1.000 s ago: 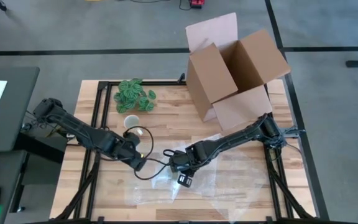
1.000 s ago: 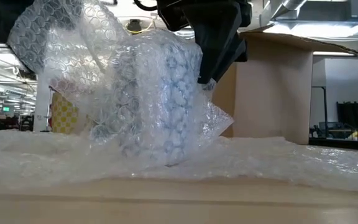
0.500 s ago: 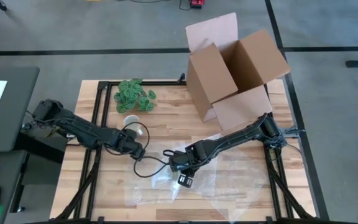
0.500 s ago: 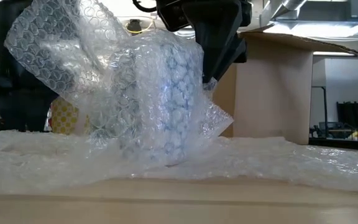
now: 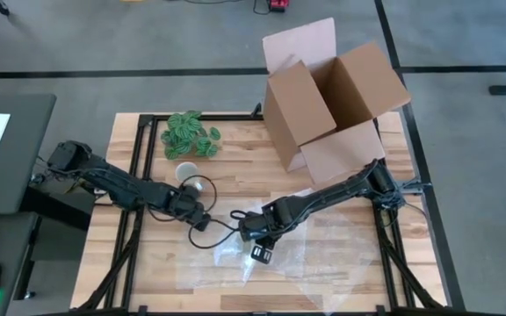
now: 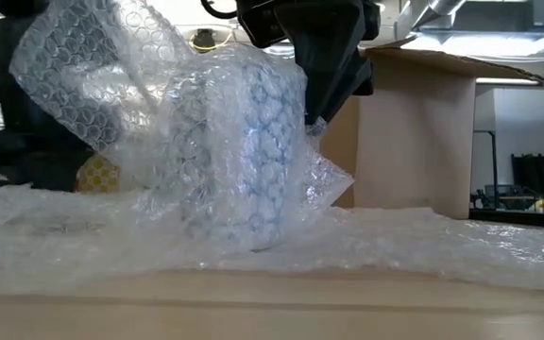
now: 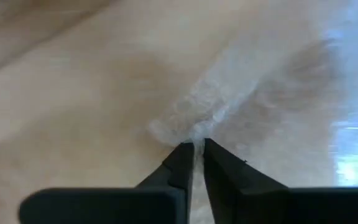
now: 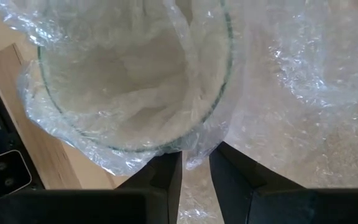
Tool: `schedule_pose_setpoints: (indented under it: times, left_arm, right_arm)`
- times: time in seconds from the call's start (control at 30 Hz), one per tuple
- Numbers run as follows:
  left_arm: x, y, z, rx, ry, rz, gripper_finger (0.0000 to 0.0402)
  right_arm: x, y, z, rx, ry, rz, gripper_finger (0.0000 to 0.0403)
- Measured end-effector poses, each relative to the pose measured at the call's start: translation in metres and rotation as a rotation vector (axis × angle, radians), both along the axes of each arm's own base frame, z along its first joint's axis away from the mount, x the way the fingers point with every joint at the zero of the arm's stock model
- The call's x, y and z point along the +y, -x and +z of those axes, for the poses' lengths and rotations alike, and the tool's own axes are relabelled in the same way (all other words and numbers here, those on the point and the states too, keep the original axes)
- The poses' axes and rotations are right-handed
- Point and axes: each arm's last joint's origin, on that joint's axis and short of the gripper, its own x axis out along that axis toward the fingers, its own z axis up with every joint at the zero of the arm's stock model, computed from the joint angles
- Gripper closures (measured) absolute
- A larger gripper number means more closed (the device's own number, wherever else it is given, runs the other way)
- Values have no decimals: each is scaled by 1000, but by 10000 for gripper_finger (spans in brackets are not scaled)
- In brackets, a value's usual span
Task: Wrap mug
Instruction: Wrap the blue mug with bubble wrap
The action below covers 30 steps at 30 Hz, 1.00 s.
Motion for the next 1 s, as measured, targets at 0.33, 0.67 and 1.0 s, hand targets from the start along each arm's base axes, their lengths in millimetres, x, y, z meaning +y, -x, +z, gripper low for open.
schedule_pose_setpoints:
  times: [0.33,0.67,1.0]
  left_arm:
    - [-24,-33,89,-279,-35,-135,401]
    - [-33,-54,134,-550,-58,-166,402]
    - [-53,-76,130,-689,-33,-219,402]
  right_arm:
    - [-2,-1,0,-3,9,10,333]
    - [-4,-4,2,-41,8,1,333]
    - [-5,-2,3,-22,13,-28,333]
